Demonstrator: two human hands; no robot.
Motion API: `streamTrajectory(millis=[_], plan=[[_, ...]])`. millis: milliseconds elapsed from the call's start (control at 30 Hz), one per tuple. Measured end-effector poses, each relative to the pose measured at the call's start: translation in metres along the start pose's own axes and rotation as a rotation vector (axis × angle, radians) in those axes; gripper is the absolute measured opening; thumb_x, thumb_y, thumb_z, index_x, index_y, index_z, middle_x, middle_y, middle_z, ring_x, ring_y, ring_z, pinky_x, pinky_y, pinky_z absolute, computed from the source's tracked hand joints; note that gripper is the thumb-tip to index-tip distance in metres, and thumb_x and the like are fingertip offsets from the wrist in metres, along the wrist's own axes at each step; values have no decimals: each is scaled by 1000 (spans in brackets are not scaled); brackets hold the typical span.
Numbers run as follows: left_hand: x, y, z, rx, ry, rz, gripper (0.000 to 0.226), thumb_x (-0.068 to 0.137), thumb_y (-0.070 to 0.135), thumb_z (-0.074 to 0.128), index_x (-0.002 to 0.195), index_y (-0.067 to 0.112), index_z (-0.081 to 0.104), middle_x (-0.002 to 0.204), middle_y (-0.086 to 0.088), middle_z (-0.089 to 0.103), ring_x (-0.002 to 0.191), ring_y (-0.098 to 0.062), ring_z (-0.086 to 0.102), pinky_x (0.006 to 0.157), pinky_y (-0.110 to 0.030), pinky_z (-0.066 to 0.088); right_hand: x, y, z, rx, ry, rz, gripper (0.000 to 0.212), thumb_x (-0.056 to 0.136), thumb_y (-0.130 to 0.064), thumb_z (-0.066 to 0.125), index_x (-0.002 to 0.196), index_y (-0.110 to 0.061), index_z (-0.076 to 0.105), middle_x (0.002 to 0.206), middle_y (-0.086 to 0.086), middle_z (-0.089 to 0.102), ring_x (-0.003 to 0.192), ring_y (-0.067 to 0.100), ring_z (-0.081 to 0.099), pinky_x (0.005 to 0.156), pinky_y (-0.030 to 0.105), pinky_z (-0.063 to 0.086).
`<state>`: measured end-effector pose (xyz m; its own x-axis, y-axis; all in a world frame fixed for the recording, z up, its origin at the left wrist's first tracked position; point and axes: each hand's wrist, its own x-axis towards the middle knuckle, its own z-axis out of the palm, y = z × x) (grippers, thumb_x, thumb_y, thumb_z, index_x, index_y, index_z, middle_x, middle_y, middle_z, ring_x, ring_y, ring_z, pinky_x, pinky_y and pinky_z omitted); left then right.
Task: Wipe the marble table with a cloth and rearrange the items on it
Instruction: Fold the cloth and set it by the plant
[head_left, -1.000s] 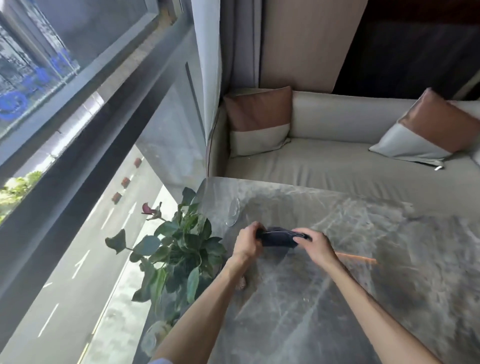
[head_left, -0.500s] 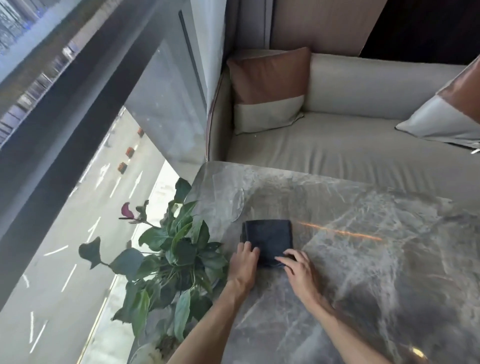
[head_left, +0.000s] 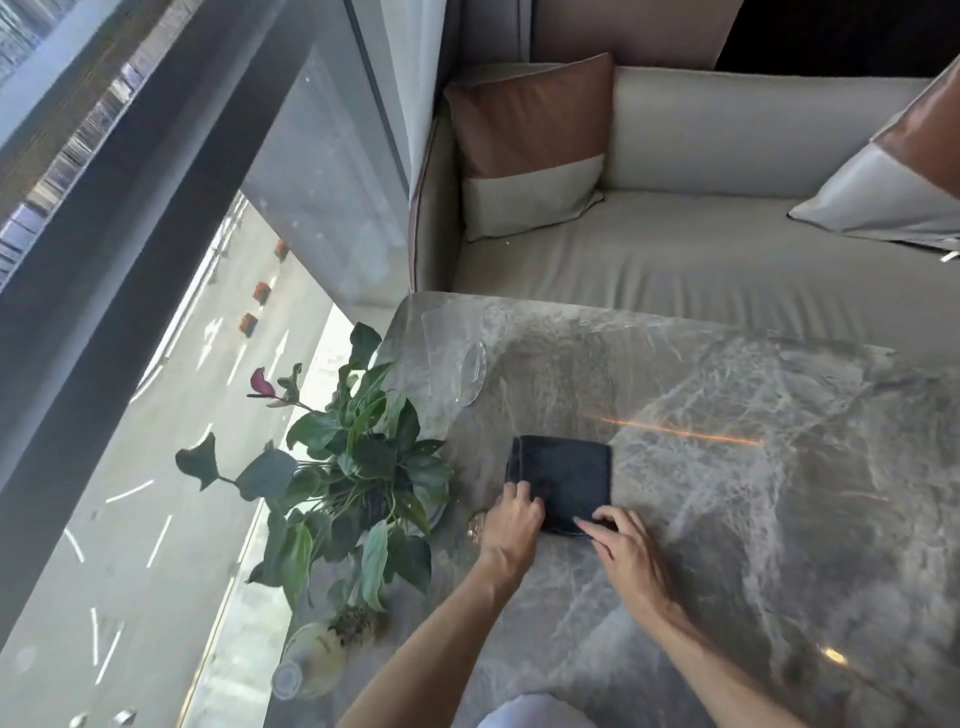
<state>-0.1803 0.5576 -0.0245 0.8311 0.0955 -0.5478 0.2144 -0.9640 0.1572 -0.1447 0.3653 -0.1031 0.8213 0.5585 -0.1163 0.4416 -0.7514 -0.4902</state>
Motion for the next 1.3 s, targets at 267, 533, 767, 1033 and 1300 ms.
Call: streamTrajectory(millis=[267, 533, 767, 1033, 1300], plan=[[-24, 5, 32, 316, 73, 109, 55, 78, 19, 65, 128, 3, 47, 137, -23, 39, 139, -42, 23, 121, -50, 7, -40, -7, 8, -70, -32, 46, 61, 72, 1, 74, 123, -32, 65, 111, 1, 59, 98, 21, 58, 82, 32, 54], [-46, -24, 45, 96, 143, -131, 72, 72, 33, 75, 132, 13, 42, 134, -19, 50, 127, -39, 43, 109, -50, 39, -22, -19, -3, 18, 16, 180, 54, 85, -28, 68, 135, -34, 52, 139, 5, 48, 120, 29, 49, 100, 44, 46], [-60, -41, 46, -124, 120, -250, 39, 62, 18, 77, 96, 19, 57, 92, -3, 62, 77, -21, 61, 61, -31, 53, 34, -44, 6, -244, -342, 64, 78, 83, -70, 46, 146, -54, 4, 163, 7, -3, 148, 39, -8, 118, 57, 5], [-54, -46, 53, -321, 163, -334, 47, 73, -3, 61, 113, 16, 46, 107, -13, 60, 92, -33, 60, 77, -42, 55, 62, -67, 29, -252, -331, 65, 78, 83, -71, 44, 145, -54, 0, 162, 9, -10, 145, 42, -19, 113, 64, -8], [-54, -46, 57, -273, 237, -314, 47, 67, 0, 71, 108, 14, 55, 103, -12, 61, 91, -32, 61, 75, -40, 56, 75, -80, 25, -273, -378, 64, 80, 84, -70, 44, 146, -53, -2, 161, 10, -15, 144, 42, -23, 113, 65, -10]])
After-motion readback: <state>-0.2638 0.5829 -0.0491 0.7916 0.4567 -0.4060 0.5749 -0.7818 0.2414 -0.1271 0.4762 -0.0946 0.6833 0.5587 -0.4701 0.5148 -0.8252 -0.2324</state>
